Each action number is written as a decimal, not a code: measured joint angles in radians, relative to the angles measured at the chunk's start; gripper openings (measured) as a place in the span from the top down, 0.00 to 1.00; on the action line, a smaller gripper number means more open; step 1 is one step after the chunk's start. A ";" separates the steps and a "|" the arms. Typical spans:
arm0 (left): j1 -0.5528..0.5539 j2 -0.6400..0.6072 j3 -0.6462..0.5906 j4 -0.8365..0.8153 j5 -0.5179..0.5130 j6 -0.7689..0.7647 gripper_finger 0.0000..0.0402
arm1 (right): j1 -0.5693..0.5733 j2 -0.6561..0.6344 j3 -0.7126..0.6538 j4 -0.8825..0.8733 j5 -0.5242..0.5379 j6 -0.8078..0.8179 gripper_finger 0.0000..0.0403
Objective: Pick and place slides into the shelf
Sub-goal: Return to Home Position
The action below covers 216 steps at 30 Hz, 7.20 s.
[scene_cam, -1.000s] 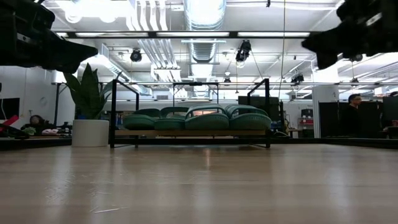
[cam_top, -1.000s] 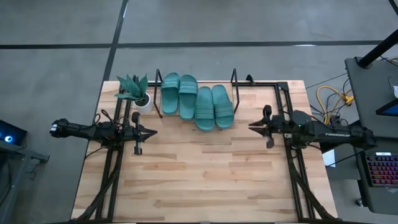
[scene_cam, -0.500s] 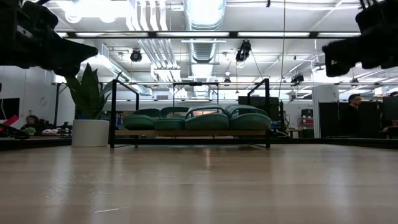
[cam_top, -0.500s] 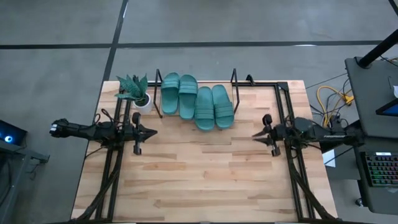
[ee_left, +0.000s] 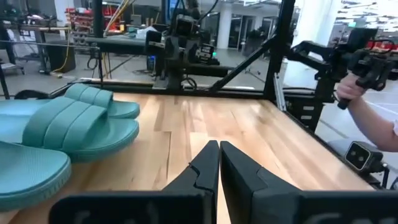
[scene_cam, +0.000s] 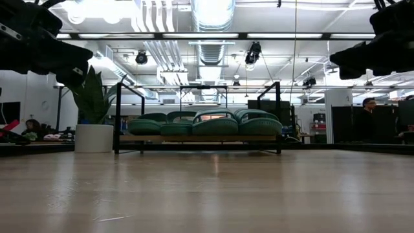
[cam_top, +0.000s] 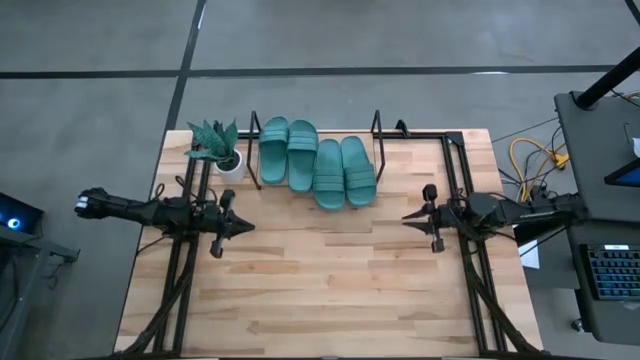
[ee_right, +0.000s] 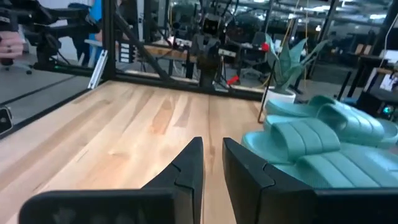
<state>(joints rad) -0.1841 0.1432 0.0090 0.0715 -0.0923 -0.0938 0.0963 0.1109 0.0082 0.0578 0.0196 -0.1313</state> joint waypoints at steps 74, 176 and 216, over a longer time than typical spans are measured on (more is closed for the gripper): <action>0.000 -0.092 0.024 -0.089 -0.020 0.206 1.00 | 0.000 -0.106 0.029 -0.053 0.113 0.019 0.92; 0.000 -0.091 0.024 -0.088 -0.020 0.206 1.00 | -0.001 -0.100 0.029 -0.053 0.113 0.019 0.92; 0.000 -0.091 0.024 -0.088 -0.020 0.206 1.00 | 0.000 -0.100 0.029 -0.053 0.113 0.019 0.92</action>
<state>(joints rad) -0.1841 0.0517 0.0326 -0.0162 -0.1123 0.1124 0.0958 0.0109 0.0368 0.0048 0.1322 -0.1127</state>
